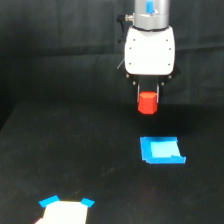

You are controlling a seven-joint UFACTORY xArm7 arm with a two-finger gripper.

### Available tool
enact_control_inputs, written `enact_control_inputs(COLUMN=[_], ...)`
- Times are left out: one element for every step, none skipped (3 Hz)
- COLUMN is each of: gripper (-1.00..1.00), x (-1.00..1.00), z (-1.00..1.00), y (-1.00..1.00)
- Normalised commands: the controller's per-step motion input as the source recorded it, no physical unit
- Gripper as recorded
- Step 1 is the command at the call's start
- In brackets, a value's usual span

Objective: Pick up the red object from the table

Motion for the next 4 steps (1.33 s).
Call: enact_control_inputs(gripper=[-1.00,-1.00,-1.00,-1.00], x=[0.38,-0.01,-0.21,-0.12], z=[0.67,-0.16,-0.41,0.87], y=[-0.08,-0.19,-0.06,-0.32])
